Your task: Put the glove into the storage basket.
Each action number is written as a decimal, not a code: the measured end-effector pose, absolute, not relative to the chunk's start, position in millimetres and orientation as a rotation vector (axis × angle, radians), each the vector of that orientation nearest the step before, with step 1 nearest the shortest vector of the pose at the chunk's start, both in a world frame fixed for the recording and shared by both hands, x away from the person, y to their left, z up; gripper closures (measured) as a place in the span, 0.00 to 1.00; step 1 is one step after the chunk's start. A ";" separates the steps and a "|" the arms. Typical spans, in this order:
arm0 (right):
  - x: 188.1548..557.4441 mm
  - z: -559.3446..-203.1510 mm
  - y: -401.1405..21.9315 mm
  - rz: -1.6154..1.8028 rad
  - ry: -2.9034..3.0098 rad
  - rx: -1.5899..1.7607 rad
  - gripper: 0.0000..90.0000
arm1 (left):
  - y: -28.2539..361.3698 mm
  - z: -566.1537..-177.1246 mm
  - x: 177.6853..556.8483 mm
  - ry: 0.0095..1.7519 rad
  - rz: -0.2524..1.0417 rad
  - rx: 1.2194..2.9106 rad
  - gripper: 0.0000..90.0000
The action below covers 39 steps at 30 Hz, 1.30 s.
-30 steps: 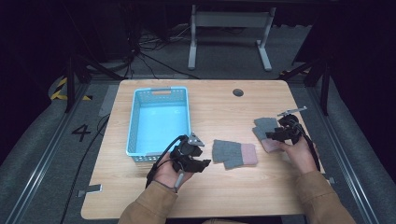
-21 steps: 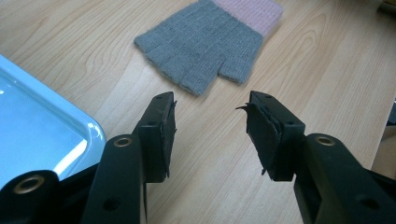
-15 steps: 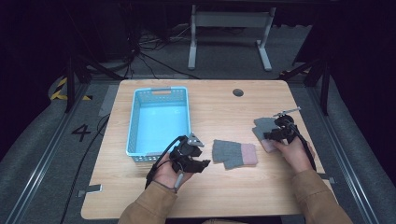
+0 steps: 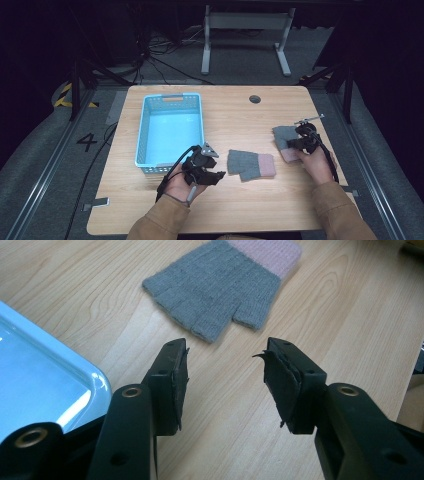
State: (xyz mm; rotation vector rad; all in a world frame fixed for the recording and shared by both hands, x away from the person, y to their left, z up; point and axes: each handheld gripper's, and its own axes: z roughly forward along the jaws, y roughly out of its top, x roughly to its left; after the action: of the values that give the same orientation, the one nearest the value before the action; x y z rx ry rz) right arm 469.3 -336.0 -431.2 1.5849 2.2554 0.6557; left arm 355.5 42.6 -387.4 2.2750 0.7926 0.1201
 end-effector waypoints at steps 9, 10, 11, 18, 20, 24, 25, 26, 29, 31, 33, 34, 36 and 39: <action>460.8 -416.7 -339.4 0.711 2.265 1.563 0.95 | 43.0 -387.1 355.9 0.792 0.115 2.268 0.58; 459.4 -414.5 -339.5 0.718 2.265 1.556 0.95 | 43.0 -387.0 355.9 0.792 0.113 2.267 0.58; 457.9 -412.1 -339.1 0.726 2.263 1.551 0.94 | 43.0 -387.0 355.9 0.792 0.113 2.267 0.58; 447.1 -394.0 -332.9 0.774 2.279 1.480 0.94 | 42.6 -386.2 355.6 0.789 0.112 2.267 0.58; 443.6 -388.3 -329.5 0.789 2.285 1.455 0.94 | 42.8 -386.0 355.5 0.790 0.112 2.264 0.58; 436.5 -378.1 -320.6 0.812 2.312 1.400 0.94 | 43.1 -385.5 355.2 0.791 0.113 2.263 0.58; 435.0 -376.2 -318.1 0.820 2.323 1.383 0.94 | 43.2 -385.5 355.2 0.791 0.113 2.262 0.58; 433.4 -374.3 -315.5 0.827 2.335 1.363 0.94 | 43.2 -385.4 355.2 0.792 0.112 2.261 0.58; 429.1 -369.3 -308.7 0.858 2.371 1.300 0.94 | 43.6 -384.9 355.1 0.791 0.114 2.260 0.58; 426.2 -366.5 -304.1 0.876 2.400 1.258 0.94 | 43.8 -384.6 355.0 0.792 0.115 2.259 0.58; 423.6 -364.1 -300.3 0.888 2.421 1.221 0.94 | 43.8 -384.4 354.9 0.788 0.113 2.260 0.59; 422.3 -363.1 -298.2 0.894 2.429 1.205 0.94 | 43.7 -384.3 354.8 0.788 0.115 2.260 0.59; 419.0 -361.6 -293.3 0.912 2.453 1.167 0.93 | 43.9 -384.1 354.8 0.789 0.115 2.260 0.59; 415.3 -360.2 -285.4 0.913 2.485 1.123 0.94 | 44.1 -384.0 355.1 0.791 0.107 2.263 0.60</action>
State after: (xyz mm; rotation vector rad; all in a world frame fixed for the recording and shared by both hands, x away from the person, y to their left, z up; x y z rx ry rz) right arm 415.3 -285.4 -360.2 1.1234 2.4850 0.9132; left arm 355.1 44.1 -384.0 2.2635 0.7908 0.1067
